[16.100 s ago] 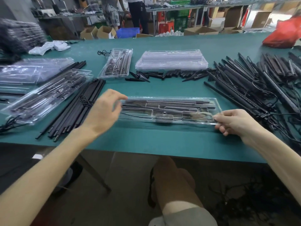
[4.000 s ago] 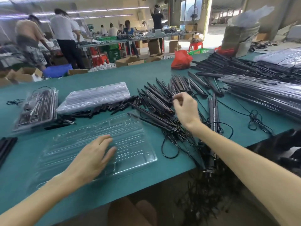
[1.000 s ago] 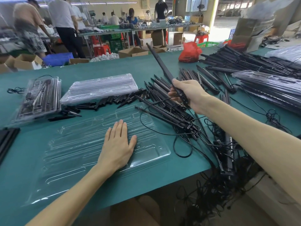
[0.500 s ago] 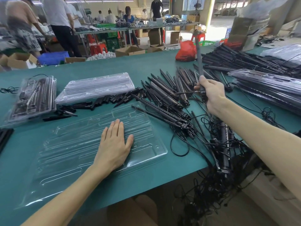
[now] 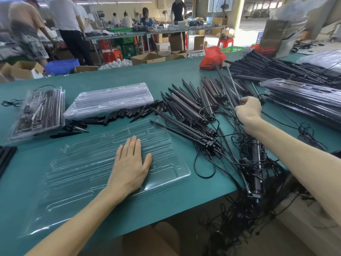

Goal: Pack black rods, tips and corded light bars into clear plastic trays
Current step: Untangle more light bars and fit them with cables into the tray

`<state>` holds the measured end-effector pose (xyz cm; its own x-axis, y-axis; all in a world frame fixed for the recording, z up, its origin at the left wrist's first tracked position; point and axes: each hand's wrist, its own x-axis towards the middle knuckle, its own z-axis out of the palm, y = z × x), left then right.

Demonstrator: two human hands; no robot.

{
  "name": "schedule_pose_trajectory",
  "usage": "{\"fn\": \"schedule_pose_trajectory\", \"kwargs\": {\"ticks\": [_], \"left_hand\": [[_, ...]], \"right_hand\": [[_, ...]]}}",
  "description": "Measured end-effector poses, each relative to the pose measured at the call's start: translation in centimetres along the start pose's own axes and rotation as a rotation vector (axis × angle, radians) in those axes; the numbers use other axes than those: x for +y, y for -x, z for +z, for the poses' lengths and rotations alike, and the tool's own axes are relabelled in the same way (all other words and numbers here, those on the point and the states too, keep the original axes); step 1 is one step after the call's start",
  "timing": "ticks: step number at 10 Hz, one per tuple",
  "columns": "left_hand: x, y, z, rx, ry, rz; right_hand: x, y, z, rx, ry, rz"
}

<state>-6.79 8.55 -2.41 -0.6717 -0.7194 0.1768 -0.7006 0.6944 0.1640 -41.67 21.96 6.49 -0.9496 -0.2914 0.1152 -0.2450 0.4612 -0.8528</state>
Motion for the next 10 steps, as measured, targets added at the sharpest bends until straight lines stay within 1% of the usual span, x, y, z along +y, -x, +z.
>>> {"fn": "schedule_pose_trajectory", "kwargs": {"ticks": [1,3,4,5,6,7,8,9,10], "left_hand": [[0.0,0.0,0.0,0.002,0.004,0.003],[0.0,-0.1,0.2,0.003,-0.012,0.006],[-0.1,0.0,0.2,0.002,-0.017,0.009],[0.0,0.0,0.0,0.0,-0.013,0.007],[0.1,0.1,-0.1,0.0,-0.005,0.005],[0.2,0.1,-0.1,0.004,-0.01,0.007],[0.1,0.2,-0.2,0.005,-0.005,0.01],[0.2,0.2,-0.3,0.006,-0.003,0.012],[0.2,0.3,-0.4,0.005,-0.003,0.014]], "right_hand": [[-0.1,0.6,0.3,-0.077,0.161,-0.099],[-3.6,4.2,0.9,-0.1,0.019,-0.469],[-5.3,6.7,2.1,-0.316,-0.075,-0.534],[-5.8,8.9,4.0,-0.454,-0.063,-0.573],[-5.5,9.8,5.6,-0.447,0.121,-0.586],[-4.7,9.4,5.8,-0.363,0.188,-0.562],[-3.7,8.4,5.5,-0.312,0.238,-0.58],[-3.1,7.5,5.3,-0.234,0.192,-0.562],[-2.7,6.5,5.2,-0.18,0.211,-0.529]]}}
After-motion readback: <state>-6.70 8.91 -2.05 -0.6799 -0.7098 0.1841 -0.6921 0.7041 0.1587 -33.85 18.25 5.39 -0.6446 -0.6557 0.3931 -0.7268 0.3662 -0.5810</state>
